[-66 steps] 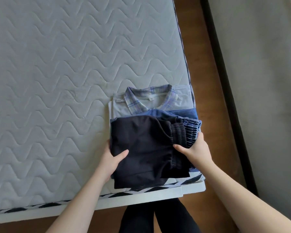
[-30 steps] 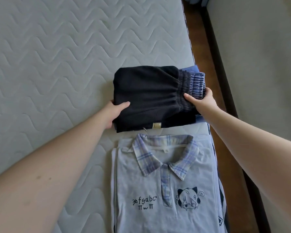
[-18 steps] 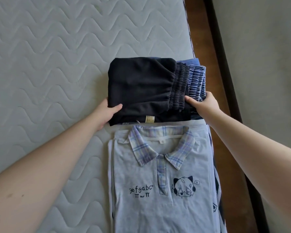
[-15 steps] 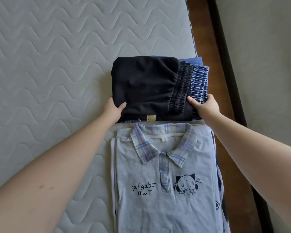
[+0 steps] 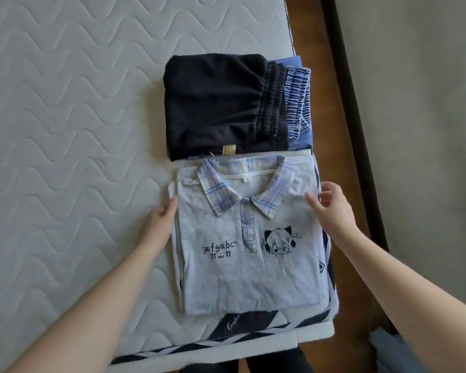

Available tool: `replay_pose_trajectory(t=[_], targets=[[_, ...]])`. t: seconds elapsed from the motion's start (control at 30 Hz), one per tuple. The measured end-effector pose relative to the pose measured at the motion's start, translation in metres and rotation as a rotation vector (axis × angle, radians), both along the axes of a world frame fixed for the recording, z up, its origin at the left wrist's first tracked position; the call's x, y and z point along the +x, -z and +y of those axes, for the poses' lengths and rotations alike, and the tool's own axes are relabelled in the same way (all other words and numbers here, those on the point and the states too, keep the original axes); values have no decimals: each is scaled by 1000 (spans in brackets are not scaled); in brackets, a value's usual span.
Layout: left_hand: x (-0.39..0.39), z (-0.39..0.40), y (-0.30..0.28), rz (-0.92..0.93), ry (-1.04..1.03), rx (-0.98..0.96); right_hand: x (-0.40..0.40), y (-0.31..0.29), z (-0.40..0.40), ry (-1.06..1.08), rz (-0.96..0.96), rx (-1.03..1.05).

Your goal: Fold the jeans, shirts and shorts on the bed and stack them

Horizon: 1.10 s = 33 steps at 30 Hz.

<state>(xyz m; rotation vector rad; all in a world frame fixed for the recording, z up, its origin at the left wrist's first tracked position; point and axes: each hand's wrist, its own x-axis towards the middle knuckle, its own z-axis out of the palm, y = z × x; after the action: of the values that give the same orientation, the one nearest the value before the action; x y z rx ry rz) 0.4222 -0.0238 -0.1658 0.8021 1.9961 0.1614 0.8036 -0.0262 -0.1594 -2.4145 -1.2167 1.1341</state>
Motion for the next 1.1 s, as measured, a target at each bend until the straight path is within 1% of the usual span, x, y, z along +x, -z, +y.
replay_pose_trajectory(t=[0.1,0.17,0.23,0.3,0.4,0.47,0.53,0.6,0.67,0.7,0.77,0.83,0.93,1.03,1.1], targets=[[10,-46,6,-18,21,-45,-3,9,-57,-62,7,-131],[17,-65,10,-101,41,-62,-5,12,-75,-53,13,-185],[19,-78,12,-217,16,-95,-8,12,-85,-11,4,-212],[15,-87,12,-279,22,-83,-10,11,-94,-27,-48,-221],[6,-101,7,-338,80,-131,-12,6,-109,28,3,-246],[2,-120,4,-325,131,-222,-13,4,-121,54,46,-299],[1,-140,6,-259,181,-290,-12,5,-130,42,60,-354],[3,-157,10,-197,217,-301,-11,6,-136,13,72,-413],[8,-168,12,-180,183,-265,-9,6,-141,3,83,-463],[12,-172,11,-191,129,-247,-9,6,-144,4,88,-465],[17,-180,8,-215,29,-223,-8,6,-153,-10,89,-401],[19,-189,5,-215,24,-216,-7,5,-163,4,95,-311],[21,-211,2,-231,28,-201,-8,2,-179,25,83,-245],[22,-231,-3,-211,18,-176,-9,0,-196,26,43,-279],[24,-239,-4,-223,-77,-144,-7,0,-204,27,35,-303]])
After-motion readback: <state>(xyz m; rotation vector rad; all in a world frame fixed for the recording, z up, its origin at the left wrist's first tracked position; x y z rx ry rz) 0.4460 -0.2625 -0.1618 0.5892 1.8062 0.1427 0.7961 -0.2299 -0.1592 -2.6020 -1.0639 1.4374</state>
